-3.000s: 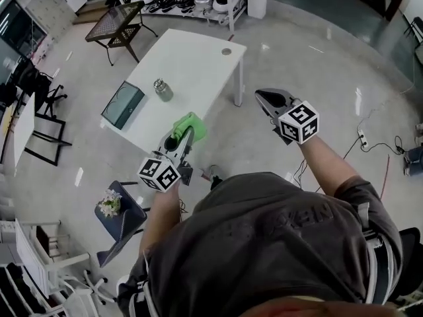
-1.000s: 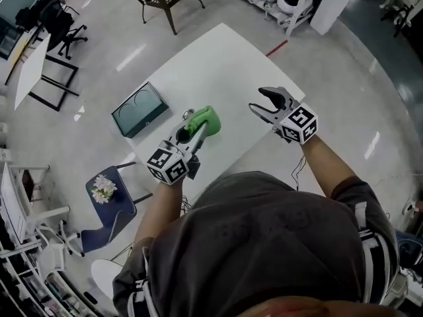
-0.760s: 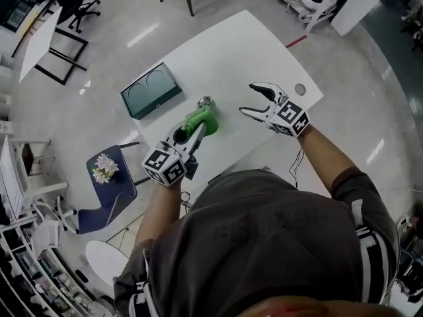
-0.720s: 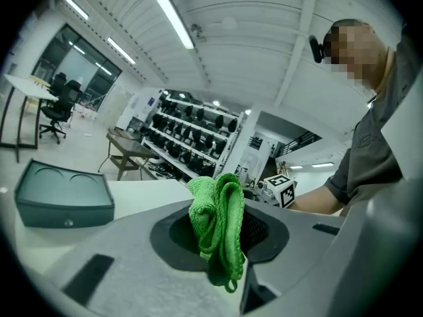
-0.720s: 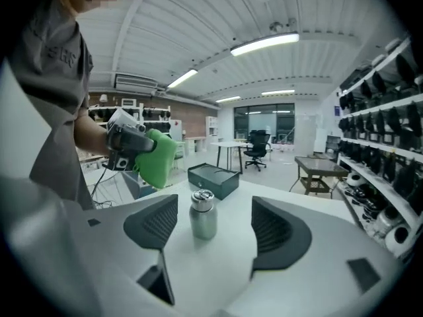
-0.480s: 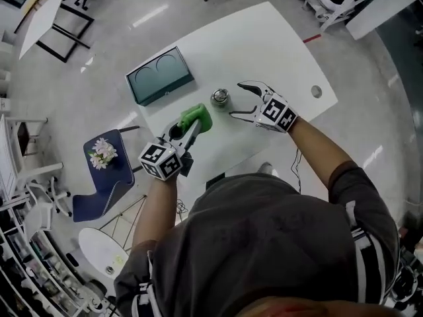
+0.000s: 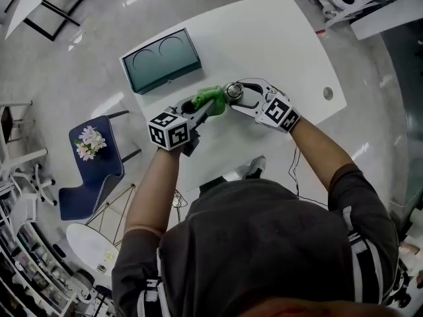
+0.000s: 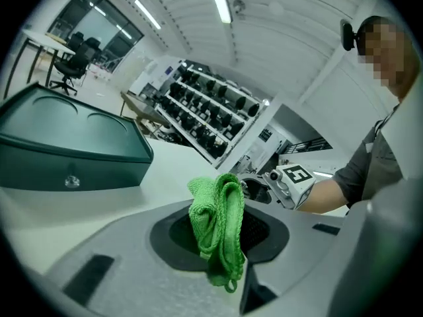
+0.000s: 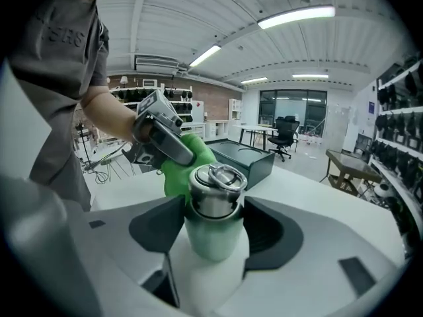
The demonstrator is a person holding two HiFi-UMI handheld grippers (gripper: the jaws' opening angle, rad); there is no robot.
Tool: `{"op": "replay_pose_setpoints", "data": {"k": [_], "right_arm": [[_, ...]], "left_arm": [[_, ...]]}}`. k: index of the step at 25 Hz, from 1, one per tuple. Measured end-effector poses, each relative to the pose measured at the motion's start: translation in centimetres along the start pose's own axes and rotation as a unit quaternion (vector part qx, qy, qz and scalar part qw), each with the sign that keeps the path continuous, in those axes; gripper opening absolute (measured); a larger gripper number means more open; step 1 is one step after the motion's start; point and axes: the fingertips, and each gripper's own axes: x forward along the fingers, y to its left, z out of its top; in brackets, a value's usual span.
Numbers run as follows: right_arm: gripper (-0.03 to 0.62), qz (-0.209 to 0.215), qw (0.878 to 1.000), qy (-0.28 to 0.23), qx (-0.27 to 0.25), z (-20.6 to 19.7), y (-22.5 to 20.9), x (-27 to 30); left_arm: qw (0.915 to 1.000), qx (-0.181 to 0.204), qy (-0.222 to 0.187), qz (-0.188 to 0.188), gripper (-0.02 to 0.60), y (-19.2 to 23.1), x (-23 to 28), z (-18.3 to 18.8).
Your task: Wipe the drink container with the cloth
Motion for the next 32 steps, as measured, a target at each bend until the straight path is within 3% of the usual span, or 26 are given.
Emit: {"op": "replay_pose_setpoints", "data": {"k": [7, 12, 16, 20, 22, 26, 28, 32], "right_arm": [[0.265, 0.001, 1.000, -0.004, 0.004, -0.1, -0.1, -0.2], [0.265, -0.005, 1.000, -0.008, 0.008, -0.1, -0.1, -0.3], [0.265, -0.007, 1.000, -0.007, 0.008, -0.1, -0.1, -0.2], [0.265, -0.010, 1.000, -0.001, 0.010, -0.1, -0.1, -0.5], [0.265, -0.008, 1.000, 0.001, 0.008, -0.1, -0.1, -0.4], [0.265, 0.003, 1.000, 0.003, 0.003, 0.0, -0.1, -0.3], [0.265, 0.007, 1.000, 0.002, 0.001, 0.0, -0.1, -0.4], [0.265, 0.007, 1.000, 0.002, 0.003, -0.2, -0.1, -0.4]], "left_arm": [[0.9990, -0.017, 0.036, -0.019, 0.084, 1.7, 2.6, -0.4], [0.9969, 0.010, 0.075, 0.020, 0.083, 3.9, 3.7, -1.6], [0.9898, 0.066, 0.111, 0.060, 0.078, 5.5, 5.2, -2.2], [0.9672, 0.174, 0.159, 0.094, 0.077, 6.3, 6.6, -3.2], [0.9690, 0.169, 0.165, 0.073, 0.077, 6.0, 6.6, -3.1], [0.9905, 0.089, 0.102, -0.023, 0.078, 2.8, 4.1, 1.4], [0.9904, 0.088, 0.095, -0.048, 0.078, 1.5, 4.0, 2.9], [0.9829, 0.116, 0.131, -0.059, 0.078, 1.3, 6.6, 2.1]]}}
